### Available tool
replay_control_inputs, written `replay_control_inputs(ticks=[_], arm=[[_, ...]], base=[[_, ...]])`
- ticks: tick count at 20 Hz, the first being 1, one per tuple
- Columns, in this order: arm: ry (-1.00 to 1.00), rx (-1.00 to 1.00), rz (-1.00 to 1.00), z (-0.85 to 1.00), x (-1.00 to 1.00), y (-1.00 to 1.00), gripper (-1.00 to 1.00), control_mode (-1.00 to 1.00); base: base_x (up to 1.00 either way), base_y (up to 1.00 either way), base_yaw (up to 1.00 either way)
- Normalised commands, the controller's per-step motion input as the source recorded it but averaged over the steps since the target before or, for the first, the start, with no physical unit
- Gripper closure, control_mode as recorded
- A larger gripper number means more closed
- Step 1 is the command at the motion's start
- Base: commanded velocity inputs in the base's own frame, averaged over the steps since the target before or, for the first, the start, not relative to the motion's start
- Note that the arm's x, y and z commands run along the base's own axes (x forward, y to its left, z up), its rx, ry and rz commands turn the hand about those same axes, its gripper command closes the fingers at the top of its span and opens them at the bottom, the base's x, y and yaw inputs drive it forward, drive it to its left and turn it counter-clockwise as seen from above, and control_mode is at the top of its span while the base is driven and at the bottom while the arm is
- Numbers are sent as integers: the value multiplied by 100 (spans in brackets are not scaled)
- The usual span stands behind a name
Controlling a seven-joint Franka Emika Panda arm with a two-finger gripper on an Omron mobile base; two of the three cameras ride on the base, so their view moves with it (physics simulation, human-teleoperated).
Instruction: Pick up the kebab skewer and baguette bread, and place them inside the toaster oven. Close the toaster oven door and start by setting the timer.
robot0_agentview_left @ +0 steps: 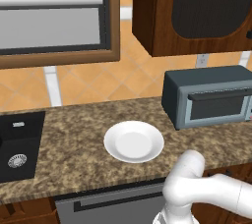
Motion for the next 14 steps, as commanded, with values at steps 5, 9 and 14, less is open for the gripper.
replay_control_inputs(ticks=[5, 9, 14], arm=[[-6, 0, 0, 0, -18, 5, -100, -100], [-7, 0, 0, 0, -5, 17, -100, -100], [-6, 0, 0, 0, 13, 30, -100, -100]], base=[[0, 0, 0], [0, 0, 0], [0, 0, 0]])
